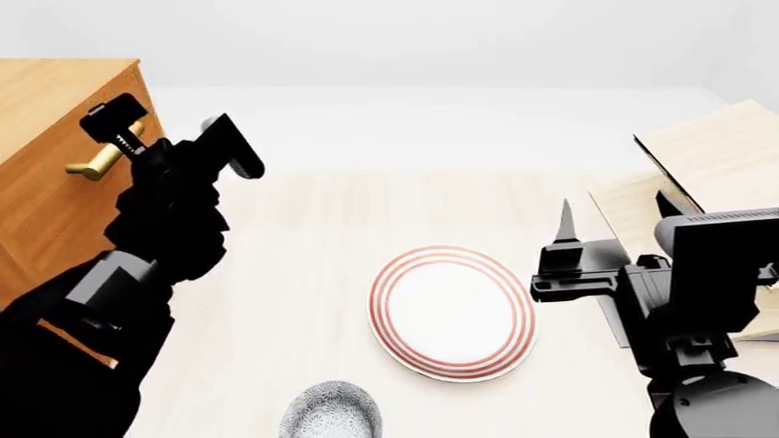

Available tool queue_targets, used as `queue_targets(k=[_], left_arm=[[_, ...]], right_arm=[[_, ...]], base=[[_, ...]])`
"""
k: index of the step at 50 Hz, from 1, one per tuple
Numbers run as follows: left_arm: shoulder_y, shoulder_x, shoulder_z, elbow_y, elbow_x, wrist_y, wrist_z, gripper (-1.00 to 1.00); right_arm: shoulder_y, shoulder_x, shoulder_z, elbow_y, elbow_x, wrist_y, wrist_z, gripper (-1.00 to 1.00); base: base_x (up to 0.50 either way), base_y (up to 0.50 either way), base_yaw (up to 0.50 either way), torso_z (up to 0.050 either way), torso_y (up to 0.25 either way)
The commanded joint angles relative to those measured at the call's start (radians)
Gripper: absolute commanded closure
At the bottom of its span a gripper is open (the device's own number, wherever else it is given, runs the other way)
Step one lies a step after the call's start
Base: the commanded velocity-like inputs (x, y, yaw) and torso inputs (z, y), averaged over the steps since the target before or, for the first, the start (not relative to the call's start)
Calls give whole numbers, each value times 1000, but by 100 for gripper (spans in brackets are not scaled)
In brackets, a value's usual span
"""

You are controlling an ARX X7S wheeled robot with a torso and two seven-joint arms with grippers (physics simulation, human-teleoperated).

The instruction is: Open the top drawer of the cabinet and put the bowl in it.

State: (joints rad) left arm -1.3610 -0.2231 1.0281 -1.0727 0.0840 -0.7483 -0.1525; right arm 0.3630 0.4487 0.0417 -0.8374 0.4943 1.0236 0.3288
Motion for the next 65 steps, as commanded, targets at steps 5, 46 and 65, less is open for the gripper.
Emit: queue_targets(k=[5, 46, 65], left_arm=[[-39, 77, -25, -222, 17, 115, -3, -100], [-7, 29, -11, -235, -60, 75, -51, -100], [-2, 16, -14, -235, -78, 62, -68, 100]], right_arm=[[2, -17, 18, 10, -14, -6, -23, -100], [-3, -12, -7, 41, -17, -35, -12, -100], [-3, -12, -21, 52, -17, -41, -5, -100]], base=[[0, 0, 0, 0, 0], [0, 0, 0, 0, 0], [0, 0, 0, 0, 0]])
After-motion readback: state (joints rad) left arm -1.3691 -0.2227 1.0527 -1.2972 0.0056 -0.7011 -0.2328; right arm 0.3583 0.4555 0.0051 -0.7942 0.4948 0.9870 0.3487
